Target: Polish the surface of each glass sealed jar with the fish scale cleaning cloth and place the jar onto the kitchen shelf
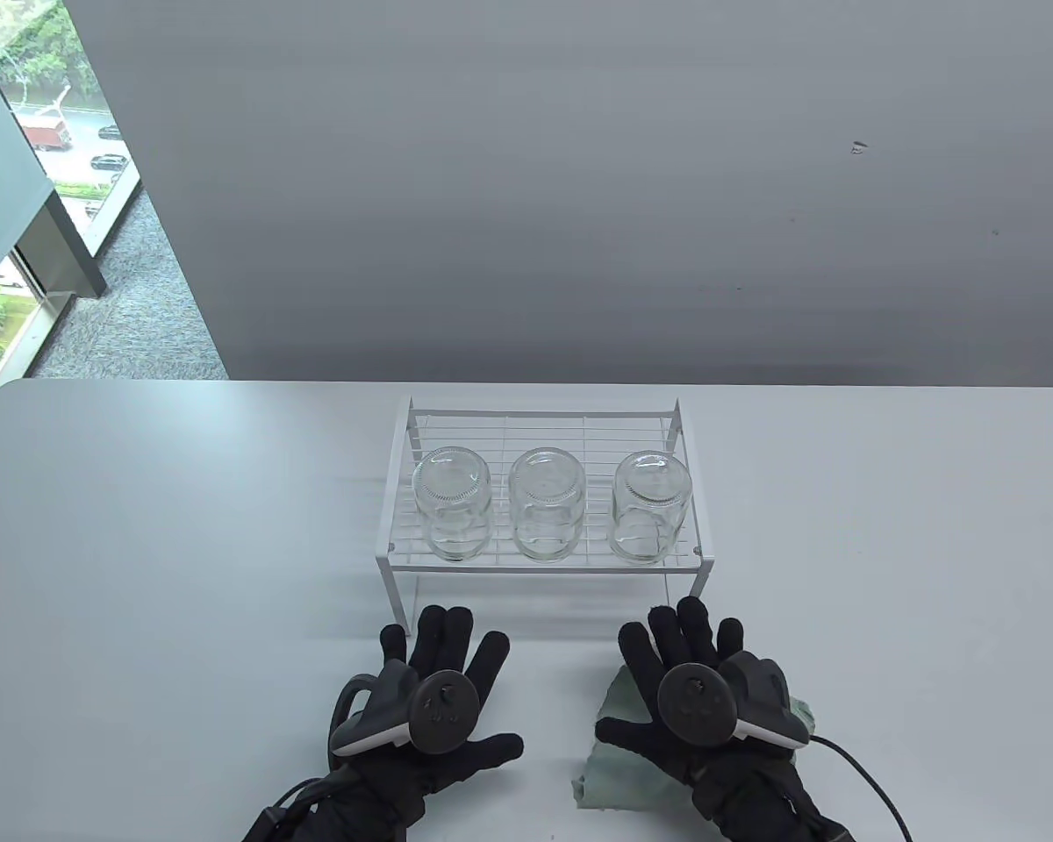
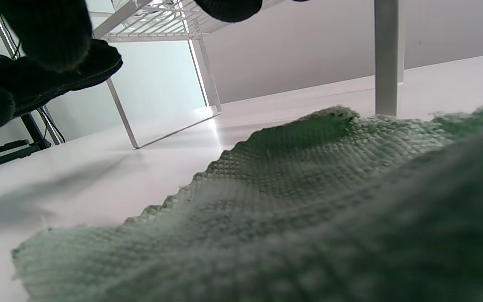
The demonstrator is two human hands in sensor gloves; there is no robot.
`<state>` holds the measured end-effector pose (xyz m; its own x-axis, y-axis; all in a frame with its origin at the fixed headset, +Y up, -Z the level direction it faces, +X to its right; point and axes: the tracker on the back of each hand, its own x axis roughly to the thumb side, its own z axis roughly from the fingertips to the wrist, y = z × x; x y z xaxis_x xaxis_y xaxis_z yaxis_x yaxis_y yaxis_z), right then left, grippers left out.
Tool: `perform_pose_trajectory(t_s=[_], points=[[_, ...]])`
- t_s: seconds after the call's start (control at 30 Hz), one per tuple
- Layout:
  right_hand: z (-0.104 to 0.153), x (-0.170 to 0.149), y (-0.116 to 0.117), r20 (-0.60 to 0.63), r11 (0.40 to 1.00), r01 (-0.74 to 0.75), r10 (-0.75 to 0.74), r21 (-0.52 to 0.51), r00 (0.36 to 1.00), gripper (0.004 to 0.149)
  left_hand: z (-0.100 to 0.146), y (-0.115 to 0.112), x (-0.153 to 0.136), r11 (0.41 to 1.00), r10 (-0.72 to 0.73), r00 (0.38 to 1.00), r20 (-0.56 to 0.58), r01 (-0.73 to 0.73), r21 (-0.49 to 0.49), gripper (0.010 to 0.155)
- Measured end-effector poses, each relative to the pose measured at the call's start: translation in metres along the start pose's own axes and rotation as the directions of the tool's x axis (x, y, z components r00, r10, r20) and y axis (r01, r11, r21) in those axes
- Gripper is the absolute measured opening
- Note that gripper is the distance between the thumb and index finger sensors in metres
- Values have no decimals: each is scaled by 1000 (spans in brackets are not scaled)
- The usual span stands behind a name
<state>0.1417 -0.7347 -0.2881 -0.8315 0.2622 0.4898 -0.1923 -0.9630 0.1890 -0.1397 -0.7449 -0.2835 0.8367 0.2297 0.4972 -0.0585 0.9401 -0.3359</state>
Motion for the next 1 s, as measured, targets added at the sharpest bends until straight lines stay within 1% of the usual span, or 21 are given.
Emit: perform_pose_trajectory(t_s=[0.17,1.0], points=[[-2,1,2,-7,1000,-22,22,5,1000,96,-1,-2,-1,1000,-17,1000,-7,17,-1,101],[2,-1,1,-20,999,18,-19,-37,1000,95,-1,-2,-3,1000,-3,1000,-15,3,26,101]])
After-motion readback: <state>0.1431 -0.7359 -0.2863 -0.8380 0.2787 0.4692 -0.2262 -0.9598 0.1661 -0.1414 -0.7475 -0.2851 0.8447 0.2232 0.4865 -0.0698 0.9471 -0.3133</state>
